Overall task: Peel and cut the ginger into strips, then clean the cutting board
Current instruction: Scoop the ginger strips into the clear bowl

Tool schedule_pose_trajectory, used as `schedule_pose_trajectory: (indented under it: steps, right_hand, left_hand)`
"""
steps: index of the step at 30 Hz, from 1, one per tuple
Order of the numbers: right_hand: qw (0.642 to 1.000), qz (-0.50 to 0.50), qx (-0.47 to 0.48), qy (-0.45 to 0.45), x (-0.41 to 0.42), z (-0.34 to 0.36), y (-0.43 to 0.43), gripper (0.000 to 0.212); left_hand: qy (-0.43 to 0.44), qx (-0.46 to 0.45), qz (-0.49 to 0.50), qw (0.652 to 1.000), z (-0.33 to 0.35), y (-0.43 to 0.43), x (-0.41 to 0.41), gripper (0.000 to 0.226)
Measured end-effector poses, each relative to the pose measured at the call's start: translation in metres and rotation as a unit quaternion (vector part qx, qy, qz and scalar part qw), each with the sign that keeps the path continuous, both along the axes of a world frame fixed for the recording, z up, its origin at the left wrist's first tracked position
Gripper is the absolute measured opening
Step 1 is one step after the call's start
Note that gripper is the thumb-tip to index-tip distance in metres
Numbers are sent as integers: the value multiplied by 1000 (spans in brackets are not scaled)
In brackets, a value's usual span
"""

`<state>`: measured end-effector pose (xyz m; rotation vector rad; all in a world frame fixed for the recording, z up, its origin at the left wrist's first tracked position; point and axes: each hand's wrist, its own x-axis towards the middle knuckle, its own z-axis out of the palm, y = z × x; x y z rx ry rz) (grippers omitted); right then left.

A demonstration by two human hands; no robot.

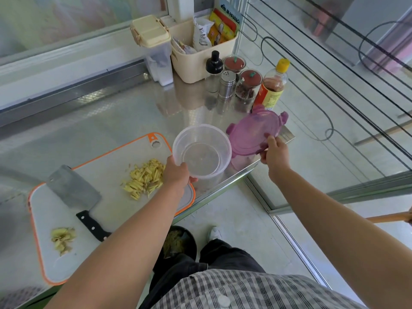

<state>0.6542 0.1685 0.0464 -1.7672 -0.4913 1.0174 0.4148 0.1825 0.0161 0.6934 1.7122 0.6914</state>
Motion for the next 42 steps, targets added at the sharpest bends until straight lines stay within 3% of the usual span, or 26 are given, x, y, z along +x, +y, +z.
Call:
schedule_pose_trajectory:
  steps: [5, 8, 12, 14, 16, 19, 22, 26, 28, 33, 35, 39, 41, 42]
  right_hand:
    - [999, 18, -22, 37, -8, -22, 3, 15]
    - [985, 53, -45, 156, -13, -31, 15, 11]
    - [982, 156, -89, 60, -30, -31, 25, 8]
    - [987, 147, -59, 14, -44, -23, 25, 25]
    - [977, 210, -25, 23, -58, -12, 25, 36]
    - [949, 312, -34, -40, -75, -6, 21, 27]
    - [950, 297, -39, -85, -86, -6, 17, 24]
    - [949, 305, -12, -82, -104, -2, 9, 21]
    - [950, 304, -11, -75, -112, -2, 6, 21]
    - [950, 306, -47, -25, -132, -9, -11, 24]
    - [943, 325, -67, 21, -142, -14, -26, 27]
    - [929, 352, -89, 70, -165, -21, -61, 27]
    - [927, 349, -104, 87, -176, -28, -78, 25]
    - [929, 338, -115, 98, -182, -32, -86, 24]
  left_hand:
    - [32, 46, 53, 997, 9, 0, -4, 45]
    - [47, 67, 69, 994, 17, 3, -7, 46]
    - [57, 84, 63, 993, 24, 3, -12, 45]
    - [65, 91, 47, 993, 23, 1, -16, 45]
    - [60, 96, 31, 993, 25, -3, -20, 44]
    - [78, 107, 17, 991, 30, -11, -31, 35]
    - [129, 137, -34, 982, 37, -19, -47, 37]
    - [221, 160, -25, 962, 34, -34, -69, 46]
    - [238, 161, 22, 958, 25, -48, -80, 40]
    - [389, 93, -50, 915, -9, -115, -105, 20]
    - [402, 80, -21, 912, -16, -138, -111, 17]
    - [324, -25, 52, 944, -25, -161, -131, 29]
    - [151, -87, 161, 971, -29, -169, -139, 34]
    - [39, -118, 245, 962, -29, -175, -140, 29]
